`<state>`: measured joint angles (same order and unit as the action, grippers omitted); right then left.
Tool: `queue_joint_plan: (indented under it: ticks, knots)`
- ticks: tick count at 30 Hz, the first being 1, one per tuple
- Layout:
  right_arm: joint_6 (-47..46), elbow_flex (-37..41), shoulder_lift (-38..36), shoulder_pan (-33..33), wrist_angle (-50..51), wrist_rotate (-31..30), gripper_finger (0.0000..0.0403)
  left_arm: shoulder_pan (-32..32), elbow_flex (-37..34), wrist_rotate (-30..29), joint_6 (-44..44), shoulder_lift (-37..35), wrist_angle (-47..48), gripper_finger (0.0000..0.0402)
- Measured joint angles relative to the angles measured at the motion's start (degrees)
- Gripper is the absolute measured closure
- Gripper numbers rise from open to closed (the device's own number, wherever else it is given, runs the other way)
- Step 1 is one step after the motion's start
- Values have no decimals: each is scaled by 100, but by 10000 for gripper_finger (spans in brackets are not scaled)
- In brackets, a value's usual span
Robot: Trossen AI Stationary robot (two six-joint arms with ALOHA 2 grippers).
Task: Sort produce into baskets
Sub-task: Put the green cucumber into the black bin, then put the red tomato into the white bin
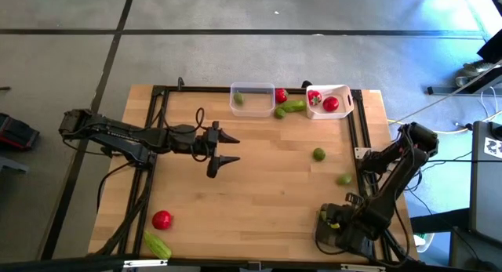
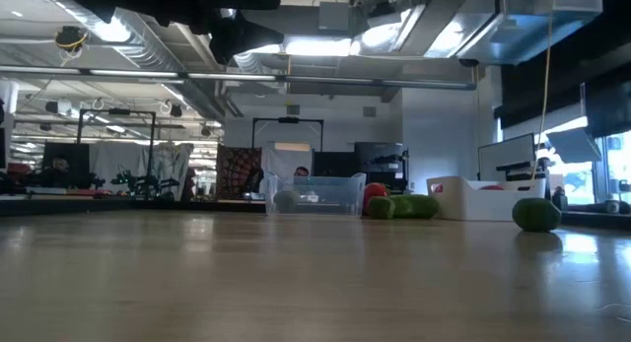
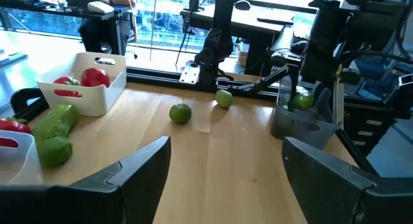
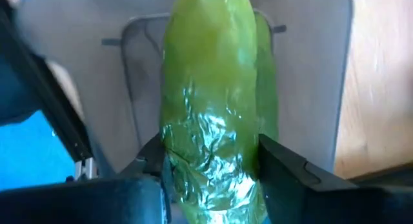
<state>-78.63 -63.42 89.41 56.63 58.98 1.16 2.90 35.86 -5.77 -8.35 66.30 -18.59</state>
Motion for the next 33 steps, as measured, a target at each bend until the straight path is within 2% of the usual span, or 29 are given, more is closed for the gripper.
queue_joint_plan:
  ticks: [4,11,15,19,23,30,33]
  knots:
    - [-364,1,2,-37,33,38,212,0,0,-1,-58,0,0,109]
    - [-366,1,0,-103,121,326,141,0,0,-1,-60,0,0,109]
    - [-299,-5,-101,-281,116,625,125,0,0,-1,-62,0,-2,109]
    - [-219,-135,-249,-397,135,570,127,0,0,-1,-67,0,0,109]
    - [-9,-376,-426,-494,451,12,138,0,0,-1,-58,0,-2,109]
    - [652,-537,-588,-768,712,-1478,146,13,0,22,-244,0,37,109]
    - [1074,-486,-591,-900,716,-2072,146,101,0,58,-290,0,348,109]
